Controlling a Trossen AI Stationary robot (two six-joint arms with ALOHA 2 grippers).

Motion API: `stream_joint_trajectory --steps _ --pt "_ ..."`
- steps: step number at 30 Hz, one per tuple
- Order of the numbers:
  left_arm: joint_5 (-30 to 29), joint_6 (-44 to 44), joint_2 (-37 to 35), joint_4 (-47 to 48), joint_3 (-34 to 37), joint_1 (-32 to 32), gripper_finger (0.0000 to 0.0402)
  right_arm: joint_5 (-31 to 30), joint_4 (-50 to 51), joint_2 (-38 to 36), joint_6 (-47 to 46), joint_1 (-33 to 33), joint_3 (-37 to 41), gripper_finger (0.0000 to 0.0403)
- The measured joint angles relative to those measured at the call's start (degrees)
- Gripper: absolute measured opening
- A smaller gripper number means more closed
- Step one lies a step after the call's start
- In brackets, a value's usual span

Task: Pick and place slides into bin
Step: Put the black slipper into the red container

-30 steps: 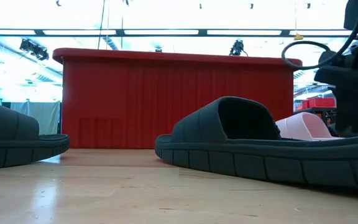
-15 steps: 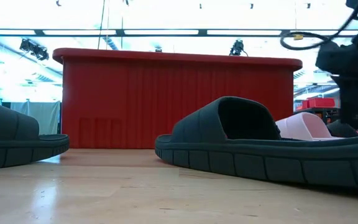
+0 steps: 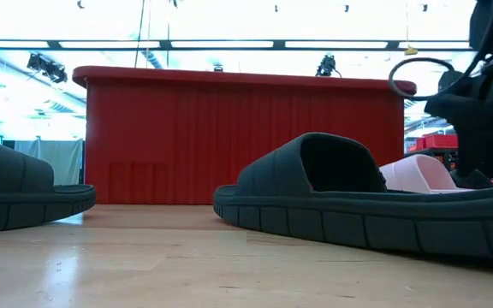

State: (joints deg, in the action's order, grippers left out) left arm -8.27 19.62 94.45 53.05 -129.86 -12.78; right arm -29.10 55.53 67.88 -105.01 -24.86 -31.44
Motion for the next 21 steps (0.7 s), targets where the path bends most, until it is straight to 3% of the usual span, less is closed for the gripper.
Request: stream_joint_trajectory --steps 8,11,14,16,21 --pt "0.0 -2.7 0.0 0.0 0.0 0.0 0.0178 0.0 -9.9 0.0 1.8 2.8 5.3 0.0176" --pt "0.0 -2.7 0.0 0.0 0.0 0.0 0.018 0.9 -9.8 0.0 1.8 3.0 5.4 0.0135" --pt "0.0 -2.7 0.0 0.1 0.0 0.0 0.0178 2.7 -9.3 0.0 2.3 2.8 4.6 0.0064" --pt "0.0 -2.3 0.0 0.0 0.0 0.0 0.0176 5.1 -9.9 -0.2 3.6 2.1 3.4 0.002" --pt "0.0 -1.7 0.0 -0.4 0.0 0.9 0.0173 17.3 -9.8 -1.1 5.8 -1.8 -2.5 0.0017"
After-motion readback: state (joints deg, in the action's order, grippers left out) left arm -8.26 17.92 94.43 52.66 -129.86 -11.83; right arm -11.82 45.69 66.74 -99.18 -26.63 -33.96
